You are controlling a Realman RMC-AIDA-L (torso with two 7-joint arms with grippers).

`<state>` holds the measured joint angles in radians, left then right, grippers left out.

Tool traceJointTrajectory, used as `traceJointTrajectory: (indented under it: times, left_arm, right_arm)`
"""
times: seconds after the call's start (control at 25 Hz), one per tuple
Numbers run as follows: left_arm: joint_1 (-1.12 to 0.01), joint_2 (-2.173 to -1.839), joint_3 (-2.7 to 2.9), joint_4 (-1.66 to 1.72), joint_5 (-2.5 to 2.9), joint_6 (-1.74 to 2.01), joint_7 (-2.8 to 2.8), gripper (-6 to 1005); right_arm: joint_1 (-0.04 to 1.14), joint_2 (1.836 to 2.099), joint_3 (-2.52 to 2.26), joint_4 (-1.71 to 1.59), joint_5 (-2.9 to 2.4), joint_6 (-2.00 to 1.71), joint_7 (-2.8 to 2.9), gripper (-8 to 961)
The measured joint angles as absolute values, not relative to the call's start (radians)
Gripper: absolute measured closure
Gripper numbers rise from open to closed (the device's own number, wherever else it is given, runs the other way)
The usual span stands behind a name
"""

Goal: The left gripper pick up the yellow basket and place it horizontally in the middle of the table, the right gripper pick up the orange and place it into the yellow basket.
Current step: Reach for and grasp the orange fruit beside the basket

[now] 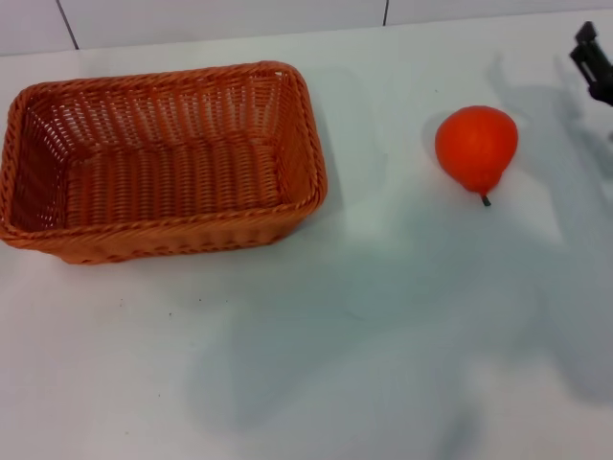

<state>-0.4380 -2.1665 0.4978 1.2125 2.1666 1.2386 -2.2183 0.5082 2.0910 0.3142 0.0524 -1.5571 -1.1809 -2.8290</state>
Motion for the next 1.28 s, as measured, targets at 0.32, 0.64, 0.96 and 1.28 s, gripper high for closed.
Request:
traceJointTrajectory:
  times: [0.32, 0.64, 0.96, 1.28]
  left_arm:
    - [-0.397, -2.174, 0.498, 1.158, 1.881, 1.190, -1.956, 104]
    - [-0.394, -2.170, 0.491, 1.069, 1.723, 1.178, -1.794, 105]
    - [-0.399, -2.167, 0.489, 1.040, 1.698, 1.160, -1.745, 105]
    - [-0.400, -2.166, 0.492, 1.037, 1.697, 1.151, -1.726, 105]
  right_arm:
    - [0.531, 2.095, 0.200, 0.118, -1.557, -1.098, -2.829, 57]
    - [0.523, 2.097, 0.148, 0.158, -1.557, -1.035, -2.830, 58]
    - [0.532, 2.099, 0.109, 0.174, -1.557, -0.961, -2.830, 60]
    - [0.553, 2.100, 0.094, 0.180, -1.557, -0.912, -2.830, 62]
